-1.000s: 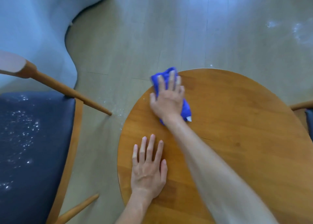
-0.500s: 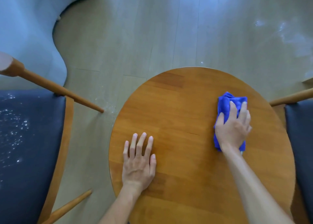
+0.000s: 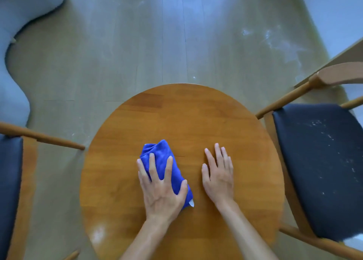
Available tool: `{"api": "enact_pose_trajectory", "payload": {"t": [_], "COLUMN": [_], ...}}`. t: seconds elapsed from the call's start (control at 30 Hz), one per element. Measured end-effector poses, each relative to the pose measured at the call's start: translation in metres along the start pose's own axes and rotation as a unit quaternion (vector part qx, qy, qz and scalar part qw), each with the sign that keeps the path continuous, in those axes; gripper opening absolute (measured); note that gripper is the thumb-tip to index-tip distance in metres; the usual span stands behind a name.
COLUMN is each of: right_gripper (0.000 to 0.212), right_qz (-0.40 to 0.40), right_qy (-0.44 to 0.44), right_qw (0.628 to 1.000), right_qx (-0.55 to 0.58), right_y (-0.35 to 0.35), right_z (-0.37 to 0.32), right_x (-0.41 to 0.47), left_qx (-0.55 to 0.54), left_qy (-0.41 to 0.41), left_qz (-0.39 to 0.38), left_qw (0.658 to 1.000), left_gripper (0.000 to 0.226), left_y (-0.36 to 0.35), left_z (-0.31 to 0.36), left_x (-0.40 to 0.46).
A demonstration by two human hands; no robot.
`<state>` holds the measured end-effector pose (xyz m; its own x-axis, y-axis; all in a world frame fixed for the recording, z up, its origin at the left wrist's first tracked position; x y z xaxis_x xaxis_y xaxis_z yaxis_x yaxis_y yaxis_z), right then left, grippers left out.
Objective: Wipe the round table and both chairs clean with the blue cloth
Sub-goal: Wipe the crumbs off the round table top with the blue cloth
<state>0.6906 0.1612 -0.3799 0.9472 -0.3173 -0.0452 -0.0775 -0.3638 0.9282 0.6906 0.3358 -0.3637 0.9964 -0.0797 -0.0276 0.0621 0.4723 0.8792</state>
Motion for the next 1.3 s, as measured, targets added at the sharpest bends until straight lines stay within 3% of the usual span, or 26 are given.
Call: {"api": "enact_pose_trajectory", "payload": {"t": [0.07,0.13,0.27,0.37,0.53,0.7,0.77,0.87,0.97,1.07,1.2,1.3], "right_gripper": [0.045,0.046,0.046,0.046,0.047,0.038,0.043,0.058,0.06,0.059,0.058,0.057], "right_qz": [0.012,0.049,0.121,0.136,0.13,0.136,0.092,0.032,0.033,0.042,0.043,0.053], "right_qy": [0.044,0.029,-0.051,-0.063,-0.061,-0.064,-0.049,-0.066,-0.065,-0.069,-0.067,-0.066], "right_qw": [0.999,0.998,0.991,0.989,0.988,0.988,0.992,0.992,0.99,0.989,0.989,0.989], "right_qx": [-0.03,-0.015,-0.007,-0.015,-0.053,-0.04,-0.069,-0.099,-0.12,-0.122,-0.121,-0.117], "right_y": [-0.007,-0.01,-0.008,-0.012,-0.012,0.006,0.013,0.012,0.002,0.001,0.001,0.001], "right_z": [0.007,0.015,0.022,0.026,0.022,0.026,0.038,0.058,0.063,0.065,0.066,0.067], "right_x": [-0.002,-0.002,-0.001,-0.001,0.001,0.016,0.033,0.043,0.04,0.04,0.041,0.041], "left_qx": [0.024,0.033,0.034,0.043,0.061,0.054,0.059,0.06,0.054,0.039,0.055,0.07], "left_qy": [0.024,0.018,-0.065,-0.108,-0.088,-0.231,-0.249,-0.199,-0.138,-0.107,-0.195,-0.244], "left_qz": [0.002,0.007,0.012,0.023,-0.042,-0.065,-0.064,-0.047,-0.025,-0.02,-0.049,-0.066], "left_qw": [0.999,0.999,0.997,0.993,0.993,0.969,0.965,0.977,0.989,0.993,0.978,0.965], "left_gripper": [0.071,0.072,0.065,0.061,0.062,0.056,0.055,0.056,0.057,0.054,0.048,0.043], "left_y": [-0.014,-0.022,-0.029,-0.034,-0.053,-0.033,-0.019,0.005,0.011,-0.006,-0.046,-0.053], "left_z": [0.005,0.004,0.018,0.041,0.071,0.055,0.026,-0.014,-0.023,0.01,0.082,0.095], "left_x": [0.004,0.013,0.059,0.117,0.156,0.118,0.104,0.117,0.151,0.183,0.189,0.183]}}
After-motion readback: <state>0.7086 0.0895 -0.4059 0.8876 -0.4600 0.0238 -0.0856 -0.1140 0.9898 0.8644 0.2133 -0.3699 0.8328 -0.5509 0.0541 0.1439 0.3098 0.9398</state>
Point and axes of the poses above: each hand's wrist, its own x-axis towards the middle knuckle, its own y-axis out of the back of the hand, z = x × y, the point moved 5 cm from there along x, towards the middle knuckle
